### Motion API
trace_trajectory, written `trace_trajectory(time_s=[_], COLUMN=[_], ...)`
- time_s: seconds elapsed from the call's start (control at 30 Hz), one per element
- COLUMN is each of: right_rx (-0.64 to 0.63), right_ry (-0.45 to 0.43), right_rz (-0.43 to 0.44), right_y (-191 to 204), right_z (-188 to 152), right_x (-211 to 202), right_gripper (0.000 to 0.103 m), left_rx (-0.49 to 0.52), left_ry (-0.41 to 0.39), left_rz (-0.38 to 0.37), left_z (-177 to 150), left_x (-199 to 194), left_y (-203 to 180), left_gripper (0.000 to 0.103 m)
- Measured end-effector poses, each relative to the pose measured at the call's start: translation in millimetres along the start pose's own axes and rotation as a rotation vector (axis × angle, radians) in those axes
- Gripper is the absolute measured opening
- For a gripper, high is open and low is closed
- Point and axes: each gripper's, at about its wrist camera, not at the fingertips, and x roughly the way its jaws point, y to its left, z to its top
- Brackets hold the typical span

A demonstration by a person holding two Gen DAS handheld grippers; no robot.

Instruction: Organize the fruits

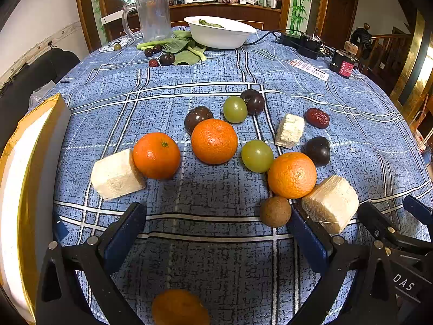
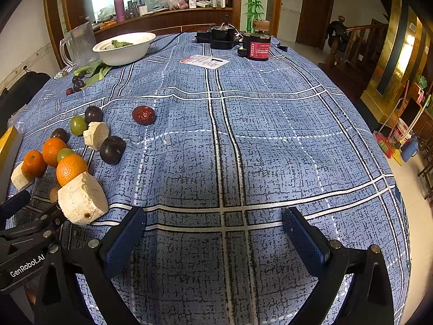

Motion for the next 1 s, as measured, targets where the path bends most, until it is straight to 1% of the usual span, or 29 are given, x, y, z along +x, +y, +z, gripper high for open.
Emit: trace_trajectory(time_s=[0.1,0.2,0.33,0.37,0.4,0.47,0.5,0.53,0.67,0.83,0.87,0.93,0.97,1.0], right_rx=[-0.002,0.011,0.023,0.018,0.017,0.018,0.022,0.027,0.005,0.002,-0.002,-0.004,-0.001,0.003], right_ry=[0.004,0.042,0.067,0.07,0.074,0.084,0.081,0.065,-0.021,-0.148,-0.193,-0.248,-0.285,-0.304], right_rz=[0.001,-0.003,-0.007,-0.007,-0.005,-0.003,0.003,0.008,-0.018,0.016,0.017,0.014,0.021,0.033], right_y=[0.0,-0.3,0.7,1.5,0.1,-0.6,-1.4,0.0,8.1,22.6,26.7,32.1,34.7,34.9], right_z=[-0.1,1.0,0.6,-0.1,0.1,-1.8,-3.7,-7.6,-15.9,-29.0,-34.0,-37.8,-42.1,-44.7], right_x=[0.1,-0.2,-1.6,-1.6,-1.6,-4.0,-7.1,-13.7,-41.3,-81.8,-91.9,-102.3,-109.1,-111.7], right_gripper=[0.102,0.102,0.102,0.102,0.102,0.102,0.102,0.102,0.102,0.102,0.102,0.102,0.102,0.102], left_rx=[0.02,0.04,0.057,0.052,0.052,0.065,0.073,0.076,0.057,0.067,0.069,0.066,0.065,0.065], left_ry=[0.025,0.037,0.062,0.05,0.037,-0.014,-0.053,-0.09,-0.174,-0.197,-0.206,-0.224,-0.231,-0.237], left_rz=[-0.015,-0.028,-0.065,-0.102,-0.123,-0.127,-0.127,-0.124,-0.131,-0.137,-0.133,-0.125,-0.127,-0.126], left_z=[2.8,2.7,-2.7,-6.0,-8.4,-13.7,-17.4,-21.3,-30.9,-41.8,-43.5,-46.6,-48.1,-49.2], left_x=[1.5,-0.1,-7.1,-13.5,-19.6,-36.9,-49.3,-61.6,-93.5,-111.6,-115.5,-122.5,-125.8,-128.8], left_y=[0.8,0.8,4.6,6.9,8.3,10.9,13.7,16.6,29.2,39.0,41.0,45.3,47.3,48.6], left_gripper=[0.103,0.103,0.102,0.101,0.098,0.098,0.098,0.098,0.098,0.098,0.098,0.099,0.099,0.099])
